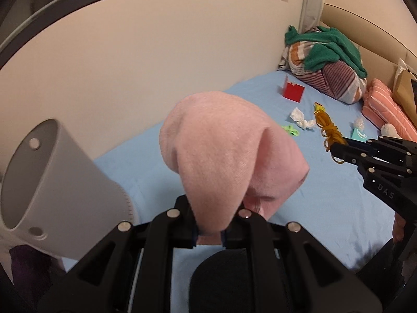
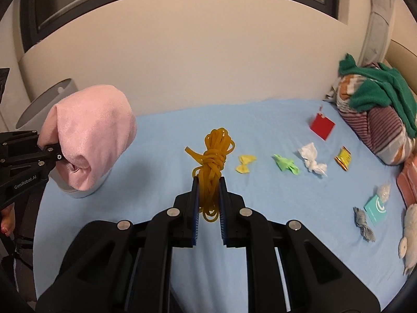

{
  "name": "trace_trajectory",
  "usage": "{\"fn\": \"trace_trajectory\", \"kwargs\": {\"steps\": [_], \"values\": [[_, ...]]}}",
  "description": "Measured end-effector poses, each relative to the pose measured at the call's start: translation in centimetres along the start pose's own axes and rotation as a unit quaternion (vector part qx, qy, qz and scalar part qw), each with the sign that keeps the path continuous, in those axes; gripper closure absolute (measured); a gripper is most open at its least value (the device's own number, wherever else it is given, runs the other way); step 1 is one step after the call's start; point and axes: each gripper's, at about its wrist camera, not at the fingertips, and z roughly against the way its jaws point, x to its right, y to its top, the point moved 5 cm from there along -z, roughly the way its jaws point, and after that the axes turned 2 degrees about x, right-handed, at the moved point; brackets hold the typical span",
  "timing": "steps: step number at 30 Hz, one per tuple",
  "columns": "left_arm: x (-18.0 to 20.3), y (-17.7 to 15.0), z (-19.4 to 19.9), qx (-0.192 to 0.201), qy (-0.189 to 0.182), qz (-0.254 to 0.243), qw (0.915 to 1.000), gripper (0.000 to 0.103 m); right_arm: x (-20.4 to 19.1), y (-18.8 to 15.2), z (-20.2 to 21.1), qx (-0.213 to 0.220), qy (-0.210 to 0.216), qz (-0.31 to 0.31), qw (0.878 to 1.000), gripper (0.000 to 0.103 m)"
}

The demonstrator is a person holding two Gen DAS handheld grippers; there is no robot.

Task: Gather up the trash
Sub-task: 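Carry the pink cloth and rubber bands over the grey bin with both tools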

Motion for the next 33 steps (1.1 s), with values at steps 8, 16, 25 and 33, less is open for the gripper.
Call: {"fn": "trace_trajectory", "kwargs": {"steps": [8,16,25,33], "values": [[-9.8,-2.2,8.7,0.028,0.102,0.069,0.9920,0.090,-10.9,4.9,1.4,0.033,0.102,0.070,0.992,0.091],[-16.6,-4.9,14.5,0.036,0.182,0.123,0.9749,0.090,-20.5,8.3,2.8,0.058,0.175,0.145,0.972,0.091],[-21.2,-7.5,17.2,0.038,0.214,0.165,0.9620,0.090,-27.3,9.6,3.2,0.055,0.216,0.188,0.957,0.091],[-24.5,-8.2,17.5,0.040,0.221,0.187,0.9563,0.090,-30.9,10.2,2.5,0.047,0.225,0.210,0.950,0.091]]}}
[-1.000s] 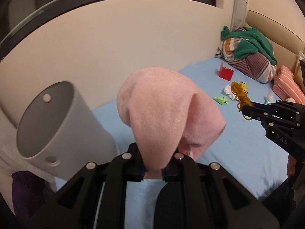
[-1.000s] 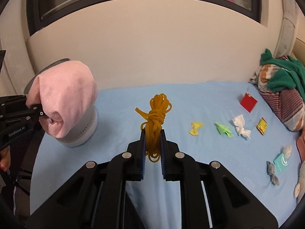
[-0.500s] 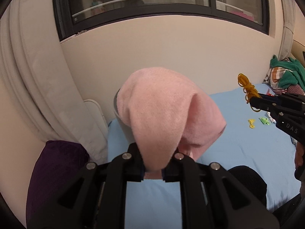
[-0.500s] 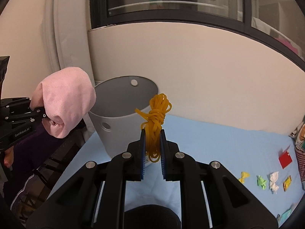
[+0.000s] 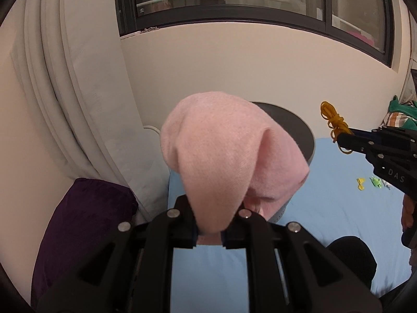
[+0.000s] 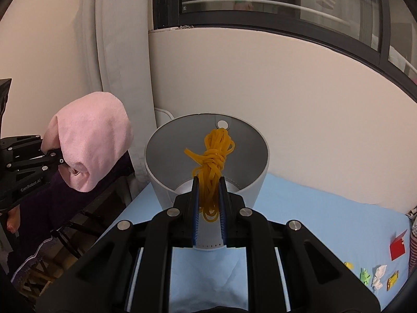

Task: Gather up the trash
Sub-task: 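Carry the pink cloth and rubber bands over the grey bin with both tools, then open both tools to drop the cloth and rubber bands into the bin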

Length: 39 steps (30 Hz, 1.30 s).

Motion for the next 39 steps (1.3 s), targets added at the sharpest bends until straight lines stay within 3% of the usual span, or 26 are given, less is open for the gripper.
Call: {"fn": "trace_trajectory", "kwargs": {"steps": [17,18,22,32,36,38,39], "values": [[-0.5,3.5,-3.5,0.004,-0.014,-0.002,0.9999,0.090,-0.6,3.0,-4.7,-0.017,0.010,0.021,1.000,0.091],[-0.4,3.7,-3.7,0.004,-0.015,-0.003,0.9999,0.090,-0.6,3.1,-4.9,-0.018,0.010,0.022,1.000,0.089],[0.1,4.3,-4.6,0.001,-0.019,-0.005,0.9998,0.090,-0.2,3.7,-6.1,-0.024,0.000,0.027,0.999,0.050],[2.2,5.1,-6.2,-0.004,-0.038,-0.016,0.9991,0.089,1.5,3.3,-5.4,-0.027,-0.016,0.022,0.999,0.049],[3.7,5.5,-7.2,-0.005,-0.048,-0.021,0.9986,0.078,2.7,3.0,-5.4,-0.030,-0.027,0.015,0.999,0.049],[4.3,5.5,-7.6,-0.006,-0.044,-0.026,0.9987,0.051,3.0,2.7,-5.1,-0.031,-0.031,0.011,0.999,0.049],[4.6,5.5,-7.7,-0.004,-0.040,-0.028,0.9988,0.044,3.1,2.6,-5.0,-0.031,-0.032,0.011,0.999,0.049]]}}
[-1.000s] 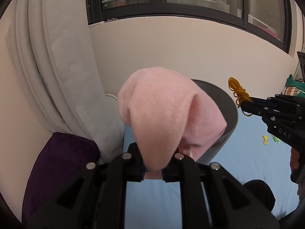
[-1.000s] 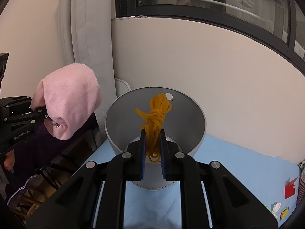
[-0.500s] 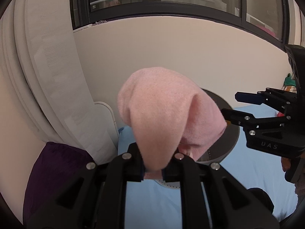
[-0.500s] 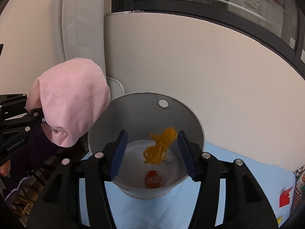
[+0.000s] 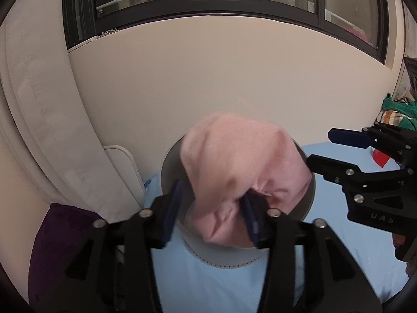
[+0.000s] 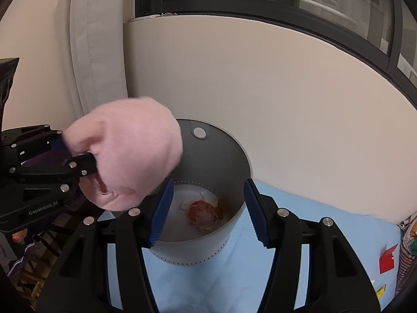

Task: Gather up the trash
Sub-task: 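Open both tools to drop the cloth and rubber bands into the bin, then move both open tools back toward the yellow bow and green cloth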

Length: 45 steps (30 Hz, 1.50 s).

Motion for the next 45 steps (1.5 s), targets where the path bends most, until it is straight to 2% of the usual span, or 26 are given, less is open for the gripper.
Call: {"fn": "trace_trajectory", "kwargs": {"steps": [1,2,17,26,32,37,42,45], "values": [[0.1,0.0,0.0,0.003,0.004,-0.001,1.0000,0.036,0.1,-0.1,0.1,-0.001,-0.002,0.001,1.000,0.049],[0.2,0.0,0.2,0.006,0.006,-0.003,1.0000,0.035,0.1,-0.2,0.1,-0.002,-0.004,0.001,1.000,0.049],[-0.2,-2.3,2.6,-0.005,0.013,0.013,0.9998,0.035,0.0,-1.9,1.2,-0.003,-0.002,-0.001,1.000,0.049],[2.9,-4.1,4.5,0.003,0.000,0.000,1.0000,0.035,1.3,-4.7,3.3,-0.002,-0.020,-0.018,1.000,0.049],[7.5,-5.0,4.8,0.005,-0.031,-0.026,0.9992,0.035,4.1,-8.4,5.3,-0.008,-0.052,-0.049,0.997,0.049],[13.0,-6.0,3.9,-0.004,-0.076,-0.055,0.9956,0.035,7.7,-12.5,7.4,-0.015,-0.092,-0.086,0.992,0.049],[19.5,-6.8,2.0,-0.021,-0.121,-0.093,0.9881,0.035,12.3,-17.2,10.2,-0.020,-0.145,-0.129,0.981,0.049],[23.9,-7.1,1.0,-0.027,-0.151,-0.119,0.9809,0.035,15.2,-20.0,11.8,-0.024,-0.174,-0.160,0.971,0.049]]}}
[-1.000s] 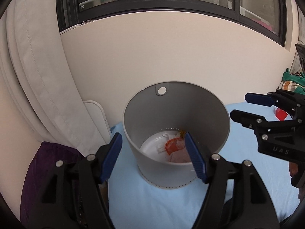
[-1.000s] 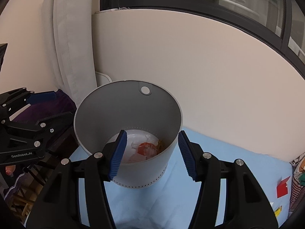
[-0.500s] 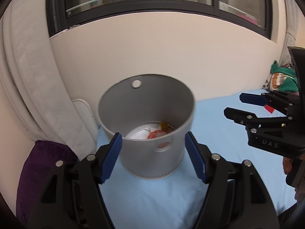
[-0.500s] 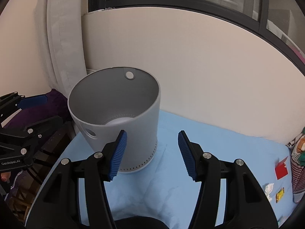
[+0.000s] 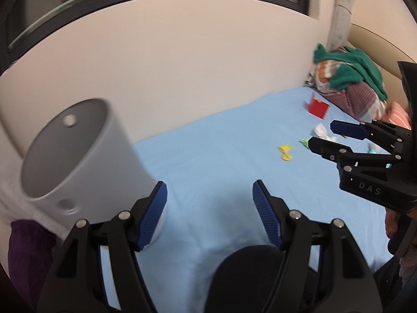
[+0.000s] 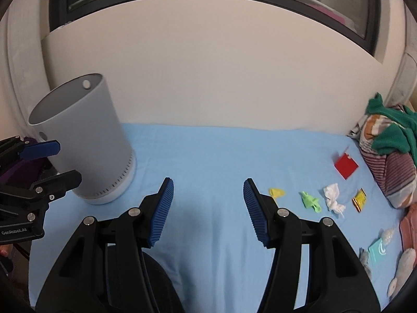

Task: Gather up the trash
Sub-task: 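Move both open tools back toward the yellow bow and green cloth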

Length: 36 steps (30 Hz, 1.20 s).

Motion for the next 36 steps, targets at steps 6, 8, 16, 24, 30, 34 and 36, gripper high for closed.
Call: {"fn": "trace_trajectory", "kwargs": {"steps": [6,8,16,24,30,34,36], "values": [[6.9,1.7,-4.3,-0.006,-0.048,-0.053,0.9974,0.035,7.9,-3.1,0.0,-0.008,-0.058,-0.063,0.996,0.049],[9.0,2.2,-5.6,-0.008,-0.064,-0.063,0.9960,0.035,10.3,-4.1,0.0,-0.011,-0.075,-0.078,0.994,0.049],[15.2,3.5,-11.6,-0.023,-0.100,-0.085,0.9911,0.034,18.0,-6.8,-3.2,-0.029,-0.110,-0.124,0.986,0.049],[17.9,3.6,-18.8,-0.059,-0.105,-0.075,0.9899,0.034,22.8,-8.2,-9.1,-0.054,-0.110,-0.146,0.982,0.049],[19.1,3.4,-24.5,-0.085,-0.103,-0.067,0.9888,0.035,25.6,-9.3,-14.7,-0.072,-0.102,-0.146,0.981,0.049],[19.9,3.0,-28.3,-0.103,-0.099,-0.067,0.9875,0.035,26.9,-10.2,-18.4,-0.085,-0.095,-0.145,0.981,0.049],[20.2,2.5,-30.3,-0.112,-0.095,-0.068,0.9868,0.035,27.2,-10.8,-20.1,-0.092,-0.092,-0.144,0.981,0.049]]}}
